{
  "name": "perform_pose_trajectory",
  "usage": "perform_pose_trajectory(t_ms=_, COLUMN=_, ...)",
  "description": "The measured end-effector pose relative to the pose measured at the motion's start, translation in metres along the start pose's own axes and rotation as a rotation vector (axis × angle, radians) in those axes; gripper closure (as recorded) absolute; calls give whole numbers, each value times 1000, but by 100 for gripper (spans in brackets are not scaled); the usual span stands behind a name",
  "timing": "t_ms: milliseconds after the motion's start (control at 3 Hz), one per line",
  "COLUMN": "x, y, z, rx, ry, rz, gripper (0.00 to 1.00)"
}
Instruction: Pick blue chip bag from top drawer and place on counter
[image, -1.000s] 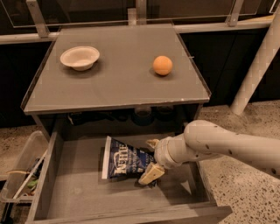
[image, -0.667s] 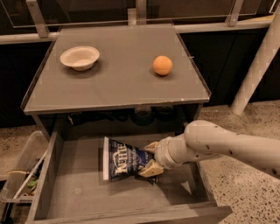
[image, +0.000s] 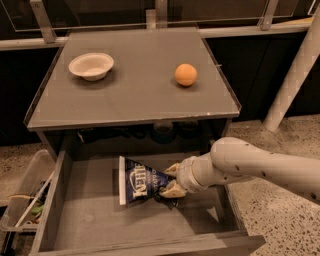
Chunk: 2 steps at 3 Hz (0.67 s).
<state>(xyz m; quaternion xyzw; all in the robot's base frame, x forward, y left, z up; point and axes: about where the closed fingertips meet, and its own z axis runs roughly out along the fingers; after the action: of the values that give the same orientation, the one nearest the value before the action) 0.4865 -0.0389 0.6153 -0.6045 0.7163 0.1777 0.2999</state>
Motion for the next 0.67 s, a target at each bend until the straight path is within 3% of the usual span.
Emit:
perform_pose_trajectory(t_ms=333, x=0, y=0, z=0, rx=0, ry=0, rz=0, gripper=100)
perform_pose_trajectory(t_ms=667, x=-11, y=2, z=-5, rx=-12, ry=-7, rz=-21, gripper=100)
